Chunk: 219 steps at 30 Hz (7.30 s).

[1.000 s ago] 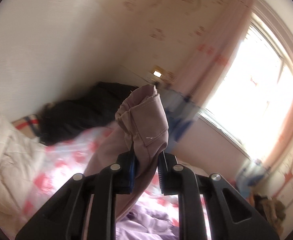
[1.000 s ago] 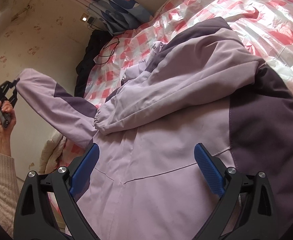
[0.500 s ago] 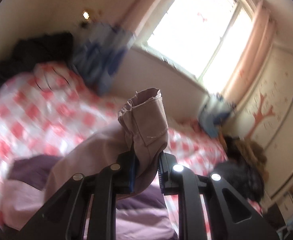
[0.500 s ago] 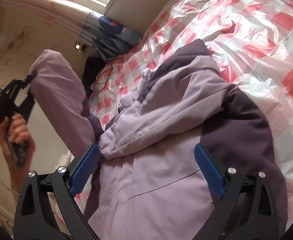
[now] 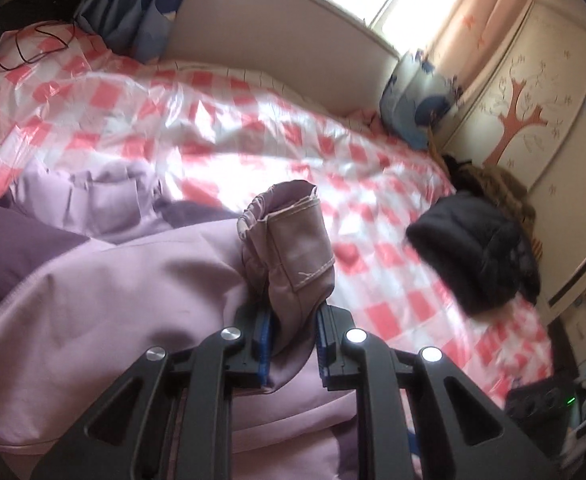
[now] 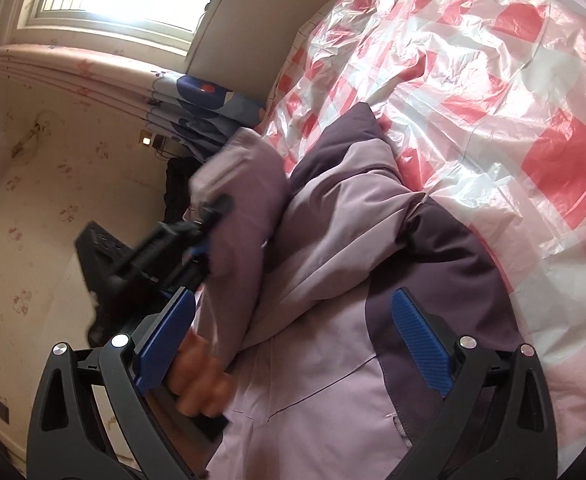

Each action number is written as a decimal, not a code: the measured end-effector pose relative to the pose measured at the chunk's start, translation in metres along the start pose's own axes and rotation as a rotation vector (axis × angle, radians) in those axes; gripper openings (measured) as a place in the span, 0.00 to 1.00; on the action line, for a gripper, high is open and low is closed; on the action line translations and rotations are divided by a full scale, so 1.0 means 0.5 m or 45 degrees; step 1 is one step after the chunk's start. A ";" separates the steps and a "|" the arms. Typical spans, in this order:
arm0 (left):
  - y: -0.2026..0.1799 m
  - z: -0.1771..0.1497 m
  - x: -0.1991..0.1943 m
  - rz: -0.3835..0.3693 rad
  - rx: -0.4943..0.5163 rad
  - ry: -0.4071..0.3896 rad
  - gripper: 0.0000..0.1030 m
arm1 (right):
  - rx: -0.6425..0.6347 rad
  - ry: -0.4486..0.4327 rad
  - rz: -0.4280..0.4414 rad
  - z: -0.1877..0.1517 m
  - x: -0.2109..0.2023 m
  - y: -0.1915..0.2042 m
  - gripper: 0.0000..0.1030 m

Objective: Fold large clothes

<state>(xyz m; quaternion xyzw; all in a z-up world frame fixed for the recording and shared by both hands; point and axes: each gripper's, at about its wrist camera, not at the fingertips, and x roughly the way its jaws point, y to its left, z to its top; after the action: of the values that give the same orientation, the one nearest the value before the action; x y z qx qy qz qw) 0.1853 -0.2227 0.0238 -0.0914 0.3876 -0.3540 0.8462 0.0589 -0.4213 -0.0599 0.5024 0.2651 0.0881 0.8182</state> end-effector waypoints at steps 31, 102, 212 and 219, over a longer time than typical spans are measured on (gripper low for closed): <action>0.376 -0.014 -0.429 0.381 -0.289 -0.259 0.93 | -0.264 0.158 -0.189 0.116 0.207 0.077 0.91; 0.424 -0.143 -0.233 0.765 0.092 -0.185 0.93 | -0.997 0.182 -0.607 0.119 0.364 0.144 0.88; 0.497 -0.224 -0.399 0.302 -0.627 0.178 0.67 | -0.221 0.564 -0.121 0.073 0.017 -0.071 0.93; 0.439 -0.221 -0.408 0.206 -0.558 0.116 0.52 | -0.313 0.407 0.039 0.091 -0.061 -0.031 0.42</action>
<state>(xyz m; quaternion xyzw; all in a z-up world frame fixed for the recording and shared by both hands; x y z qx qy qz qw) 0.1299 0.0879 -0.0249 -0.2256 0.4990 -0.1961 0.8134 0.0548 -0.4765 -0.0464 0.3823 0.3710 0.2109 0.8196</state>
